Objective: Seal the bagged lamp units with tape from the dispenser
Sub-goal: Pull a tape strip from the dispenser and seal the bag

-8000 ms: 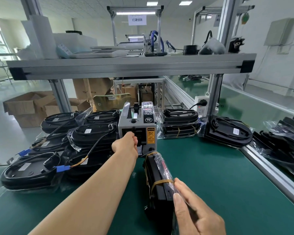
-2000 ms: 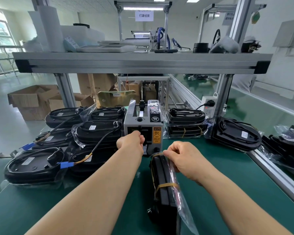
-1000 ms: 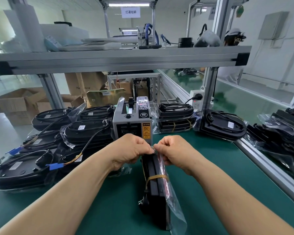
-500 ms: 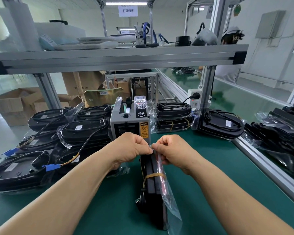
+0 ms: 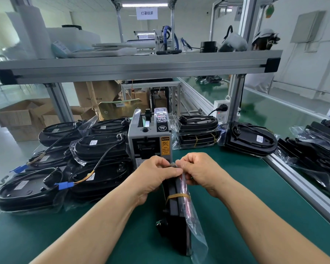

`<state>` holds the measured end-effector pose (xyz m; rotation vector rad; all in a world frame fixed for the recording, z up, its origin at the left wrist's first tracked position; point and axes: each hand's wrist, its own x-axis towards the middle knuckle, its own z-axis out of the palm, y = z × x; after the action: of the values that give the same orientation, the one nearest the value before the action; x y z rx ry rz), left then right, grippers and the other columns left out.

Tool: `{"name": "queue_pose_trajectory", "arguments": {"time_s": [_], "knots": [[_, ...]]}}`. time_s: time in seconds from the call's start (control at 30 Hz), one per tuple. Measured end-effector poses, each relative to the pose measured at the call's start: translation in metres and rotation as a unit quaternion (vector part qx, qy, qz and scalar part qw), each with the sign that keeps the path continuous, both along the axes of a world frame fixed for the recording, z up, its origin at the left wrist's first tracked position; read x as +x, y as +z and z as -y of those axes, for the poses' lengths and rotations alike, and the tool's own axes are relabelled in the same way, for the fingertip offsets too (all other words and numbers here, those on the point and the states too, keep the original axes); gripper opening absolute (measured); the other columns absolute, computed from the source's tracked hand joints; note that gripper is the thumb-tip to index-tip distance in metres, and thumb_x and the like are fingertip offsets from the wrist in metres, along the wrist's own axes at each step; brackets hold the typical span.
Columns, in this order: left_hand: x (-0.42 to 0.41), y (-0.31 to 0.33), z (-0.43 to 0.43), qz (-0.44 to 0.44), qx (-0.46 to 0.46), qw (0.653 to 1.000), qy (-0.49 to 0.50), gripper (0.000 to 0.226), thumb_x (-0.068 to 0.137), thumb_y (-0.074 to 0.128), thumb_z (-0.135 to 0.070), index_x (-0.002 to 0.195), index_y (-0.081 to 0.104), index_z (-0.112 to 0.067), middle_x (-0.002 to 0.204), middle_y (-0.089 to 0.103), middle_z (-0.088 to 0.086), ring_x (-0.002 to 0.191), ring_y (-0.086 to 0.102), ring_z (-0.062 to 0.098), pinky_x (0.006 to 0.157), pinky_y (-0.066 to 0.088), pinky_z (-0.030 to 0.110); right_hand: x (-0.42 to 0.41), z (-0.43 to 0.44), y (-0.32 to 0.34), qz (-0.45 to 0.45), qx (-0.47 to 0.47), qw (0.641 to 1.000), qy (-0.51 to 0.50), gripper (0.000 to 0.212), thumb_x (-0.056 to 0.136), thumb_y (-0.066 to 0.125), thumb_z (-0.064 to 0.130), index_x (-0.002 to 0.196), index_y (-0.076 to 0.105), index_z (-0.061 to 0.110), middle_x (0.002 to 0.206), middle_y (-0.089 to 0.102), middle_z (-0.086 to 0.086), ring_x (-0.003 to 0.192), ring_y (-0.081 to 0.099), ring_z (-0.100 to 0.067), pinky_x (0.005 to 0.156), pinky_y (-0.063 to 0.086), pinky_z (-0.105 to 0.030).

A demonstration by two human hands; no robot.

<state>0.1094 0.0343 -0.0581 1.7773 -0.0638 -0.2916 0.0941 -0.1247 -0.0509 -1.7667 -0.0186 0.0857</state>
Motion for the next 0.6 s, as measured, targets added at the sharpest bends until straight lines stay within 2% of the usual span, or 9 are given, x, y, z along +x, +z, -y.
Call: {"name": "queue_pose_trajectory", "arguments": {"time_s": [0.1, 0.27, 0.33, 0.43, 0.47, 0.53, 0.6], "knots": [[0.001, 0.001, 0.000, -0.025, -0.035, 0.999, 0.020, 0.025, 0.078, 0.082, -0.028, 0.092, 0.065, -0.017, 0.081, 0.067, -0.004, 0.074, 0.055, 0.013, 0.069, 0.042, 0.032, -0.003, 0.000, -0.001, 0.009, 0.014, 1.000, -0.004, 0.020, 0.097, 0.063, 0.017, 0.079, 0.061, 0.010, 0.047, 0.058, 0.009, 0.042, 0.052, 0.000, 0.047, 0.047, -0.015], [0.006, -0.001, -0.001, -0.027, -0.041, 0.996, 0.077, 0.017, 0.082, 0.080, -0.027, 0.076, 0.065, -0.020, 0.064, 0.064, -0.007, 0.063, 0.053, 0.010, 0.057, 0.041, 0.027, -0.021, -0.001, -0.004, 0.011, 0.042, 0.999, -0.021, 0.016, 0.099, 0.059, 0.018, 0.088, 0.067, 0.010, 0.060, 0.062, 0.009, 0.053, 0.056, -0.001, 0.055, 0.049, -0.015], [0.006, -0.002, -0.001, -0.022, -0.041, 0.996, 0.082, 0.018, 0.082, 0.079, -0.027, 0.075, 0.064, -0.019, 0.056, 0.063, -0.010, 0.053, 0.054, 0.006, 0.051, 0.040, 0.024, -0.039, -0.001, -0.008, 0.027, 0.047, 0.998, -0.038, 0.017, 0.101, 0.055, 0.021, 0.094, 0.070, 0.018, 0.070, 0.068, 0.010, 0.063, 0.062, 0.001, 0.061, 0.050, -0.014], [0.004, -0.005, 0.001, -0.015, -0.053, 0.995, 0.084, 0.021, 0.084, 0.079, -0.026, 0.075, 0.061, -0.018, 0.051, 0.062, -0.011, 0.039, 0.053, -0.001, 0.040, 0.040, 0.015, -0.081, -0.004, -0.020, 0.079, 0.030, 0.994, -0.062, 0.017, 0.101, 0.053, 0.035, 0.110, 0.066, 0.038, 0.101, 0.070, 0.027, 0.093, 0.065, 0.009, 0.077, 0.051, -0.013], [0.003, -0.005, 0.002, -0.011, -0.054, 0.995, 0.088, 0.022, 0.084, 0.079, -0.026, 0.074, 0.061, -0.018, 0.050, 0.061, -0.012, 0.039, 0.052, -0.002, 0.038, 0.039, 0.014, -0.097, -0.007, -0.024, 0.089, 0.028, 0.994, -0.063, 0.023, 0.097, 0.054, 0.047, 0.118, 0.062, 0.044, 0.111, 0.066, 0.031, 0.103, 0.062, 0.011, 0.085, 0.049, -0.012], [0.002, -0.006, 0.004, 0.003, -0.048, 0.993, 0.104, 0.022, 0.083, 0.079, -0.027, 0.075, 0.061, -0.018, 0.049, 0.060, -0.012, 0.040, 0.051, -0.001, 0.038, 0.038, 0.013, -0.123, -0.015, -0.032, 0.107, 0.008, 0.993, -0.044, 0.058, 0.078, 0.053, 0.070, 0.133, 0.047, 0.050, 0.127, 0.056, 0.037, 0.117, 0.053, 0.015, 0.094, 0.044, -0.011], [-0.001, -0.007, 0.007, 0.020, -0.038, 0.991, 0.128, 0.021, 0.083, 0.079, -0.028, 0.077, 0.063, -0.016, 0.056, 0.063, -0.008, 0.049, 0.054, 0.004, 0.044, 0.041, 0.017, -0.136, -0.024, -0.040, 0.108, -0.013, 0.993, -0.045, 0.084, 0.063, 0.057, 0.077, 0.140, 0.033, 0.054, 0.134, 0.050, 0.039, 0.121, 0.050, 0.015, 0.095, 0.042, -0.010]]}}
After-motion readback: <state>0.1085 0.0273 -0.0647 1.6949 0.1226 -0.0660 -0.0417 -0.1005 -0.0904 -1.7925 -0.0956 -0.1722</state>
